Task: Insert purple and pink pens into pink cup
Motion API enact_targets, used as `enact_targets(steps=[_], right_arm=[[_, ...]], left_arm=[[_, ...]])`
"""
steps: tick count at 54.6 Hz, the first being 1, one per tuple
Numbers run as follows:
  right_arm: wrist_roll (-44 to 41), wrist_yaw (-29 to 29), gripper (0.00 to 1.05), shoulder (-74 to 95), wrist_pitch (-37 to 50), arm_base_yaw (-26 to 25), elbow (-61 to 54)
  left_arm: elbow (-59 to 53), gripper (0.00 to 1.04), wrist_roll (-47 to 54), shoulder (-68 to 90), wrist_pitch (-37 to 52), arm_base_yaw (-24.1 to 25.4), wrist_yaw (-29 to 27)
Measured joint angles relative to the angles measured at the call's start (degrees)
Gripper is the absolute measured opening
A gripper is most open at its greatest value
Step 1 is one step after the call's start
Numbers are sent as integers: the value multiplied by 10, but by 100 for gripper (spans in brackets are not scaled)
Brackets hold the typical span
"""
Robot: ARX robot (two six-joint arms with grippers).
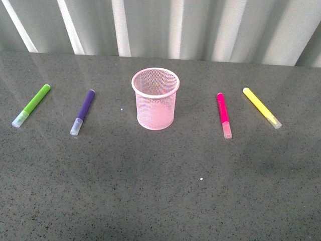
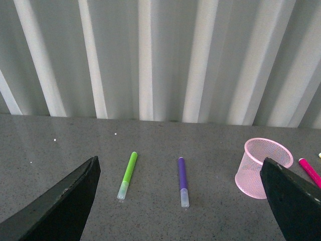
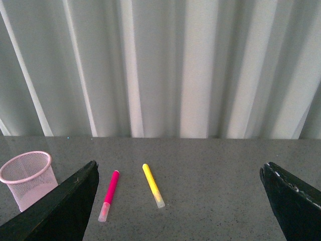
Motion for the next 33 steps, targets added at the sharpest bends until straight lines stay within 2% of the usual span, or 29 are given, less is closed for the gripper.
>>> enact_targets(steps=[7, 13, 17, 22, 27, 33], right_arm=[[0, 0, 98, 0, 0, 0, 0], [0, 0, 98, 0, 0, 0, 0], [0, 0, 98, 0, 0, 0, 0], [0, 0, 98, 0, 0, 0, 0], [0, 0, 98, 0, 0, 0, 0], [0, 0, 98, 0, 0, 0, 0]], left_arm=[[0, 98, 0, 0, 0, 0, 0], [19, 98, -67, 60, -38, -27, -50], [23, 98, -90, 144, 23, -37, -63], [50, 98, -102, 260, 128, -38, -49], [109, 98, -97, 408, 256, -37, -41], [209, 98, -101, 585, 331, -27, -23]])
